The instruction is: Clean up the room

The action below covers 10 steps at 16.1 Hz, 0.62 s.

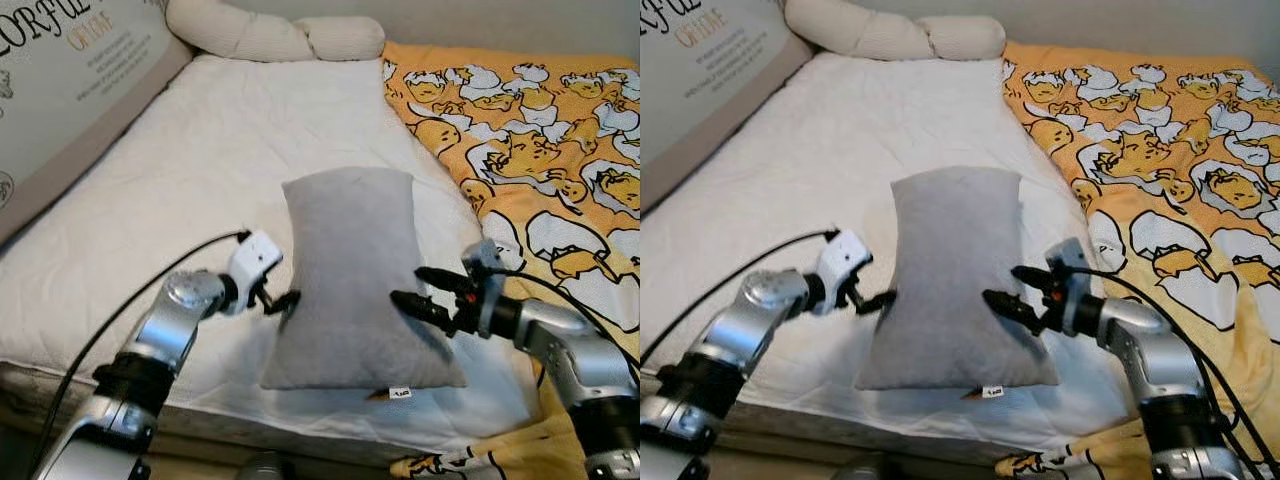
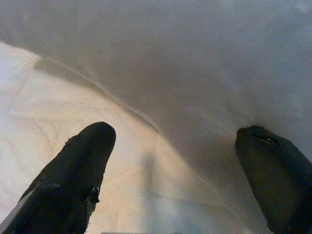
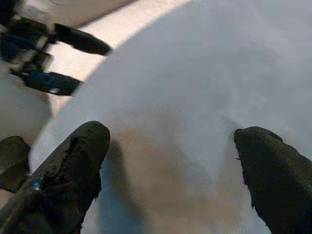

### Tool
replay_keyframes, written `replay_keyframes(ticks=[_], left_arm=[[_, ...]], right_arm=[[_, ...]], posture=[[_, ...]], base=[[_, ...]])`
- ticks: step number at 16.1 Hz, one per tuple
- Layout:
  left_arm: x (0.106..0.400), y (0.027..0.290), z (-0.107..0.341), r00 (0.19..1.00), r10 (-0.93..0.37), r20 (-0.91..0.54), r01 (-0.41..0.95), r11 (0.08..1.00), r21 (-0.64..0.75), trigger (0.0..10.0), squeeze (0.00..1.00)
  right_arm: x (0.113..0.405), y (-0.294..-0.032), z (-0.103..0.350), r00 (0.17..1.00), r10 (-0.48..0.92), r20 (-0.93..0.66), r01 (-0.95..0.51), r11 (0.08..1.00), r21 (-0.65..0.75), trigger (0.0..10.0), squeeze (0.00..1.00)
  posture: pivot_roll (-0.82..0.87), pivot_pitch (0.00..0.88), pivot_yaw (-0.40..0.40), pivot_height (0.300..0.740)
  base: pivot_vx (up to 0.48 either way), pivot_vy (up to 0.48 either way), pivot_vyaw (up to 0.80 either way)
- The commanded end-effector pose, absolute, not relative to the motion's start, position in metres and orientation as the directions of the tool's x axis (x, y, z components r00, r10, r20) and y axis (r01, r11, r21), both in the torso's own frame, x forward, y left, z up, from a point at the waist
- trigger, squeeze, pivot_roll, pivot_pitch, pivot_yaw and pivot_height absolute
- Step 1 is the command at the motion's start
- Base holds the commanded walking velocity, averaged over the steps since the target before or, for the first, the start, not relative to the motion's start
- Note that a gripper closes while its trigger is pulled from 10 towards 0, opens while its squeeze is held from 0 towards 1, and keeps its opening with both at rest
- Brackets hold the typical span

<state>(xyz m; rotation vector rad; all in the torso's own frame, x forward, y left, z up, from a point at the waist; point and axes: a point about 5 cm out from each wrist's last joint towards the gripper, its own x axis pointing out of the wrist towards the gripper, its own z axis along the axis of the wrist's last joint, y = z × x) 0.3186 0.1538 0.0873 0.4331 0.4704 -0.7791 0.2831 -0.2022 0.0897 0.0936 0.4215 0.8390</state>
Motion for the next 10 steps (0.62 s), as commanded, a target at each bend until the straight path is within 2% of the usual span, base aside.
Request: replay_keyframes(ticks=[1, 2, 3, 4, 5, 7, 10], left_arm=[[0.319, 0.165, 0.084, 0.644, -0.512, -0.569, 0.713, 0.672, 0.202, 10.0, 0.0], [0.315, 0.179, 0.083, 0.637, -0.508, -0.58, 0.665, 0.742, 0.08, 10.0, 0.0], [0.313, 0.181, 0.084, 0.629, -0.531, -0.567, 0.666, 0.745, 0.042, 10.0, 1.0], [0.31, 0.185, 0.085, 0.626, -0.565, -0.538, 0.665, 0.746, -0.01, 10.0, 1.0], [0.309, 0.196, 0.083, 0.658, -0.564, -0.499, 0.613, 0.786, -0.08, 10.0, 1.0], [0.31, 0.209, 0.077, 0.712, -0.582, -0.392, 0.482, 0.812, -0.329, 10.0, 1.0], [0.318, 0.197, 0.069, 0.787, -0.572, -0.231, 0.346, 0.719, -0.603, 10.0, 1.0]], right_arm=[[0.284, -0.215, 0.092, 0.625, 0.699, -0.347, -0.674, 0.708, 0.213, 10.0, 0.0], [0.284, -0.232, 0.093, 0.663, 0.66, -0.352, -0.612, 0.749, 0.252, 10.0, 1.0], [0.285, -0.236, 0.093, 0.677, 0.65, -0.344, -0.596, 0.759, 0.262, 10.0, 1.0], [0.287, -0.243, 0.094, 0.701, 0.632, -0.331, -0.568, 0.775, 0.275, 10.0, 1.0], [0.288, -0.251, 0.093, 0.732, 0.611, -0.301, -0.529, 0.788, 0.314, 10.0, 1.0], [0.294, -0.255, 0.088, 0.762, 0.594, -0.259, -0.471, 0.782, 0.409, 10.0, 1.0], [0.307, -0.237, 0.076, 0.787, 0.582, -0.207, -0.388, 0.726, 0.567, 10.0, 1.0]], posture=[[0.09, 0.0, 0.044, 0.74], [0.09, 0.0, 0.046, 0.74], [0.09, 0.0, 0.046, 0.74], [0.09, 0.0, 0.044, 0.74], [0.09, 0.0, 0.043, 0.74], [0.09, 0.0, 0.044, 0.74], [0.09, 0.0, 0.041, 0.74]], base=[[0.0, 0.0, 0.0], [0.0, 0.0, 0.0], [0.0, 0.0, 0.0], [0.0, 0.0, 0.0], [0.0, 0.0, 0.0], [0.0, 0.0, 0.0], [0.0, 0.0, 0.0]])
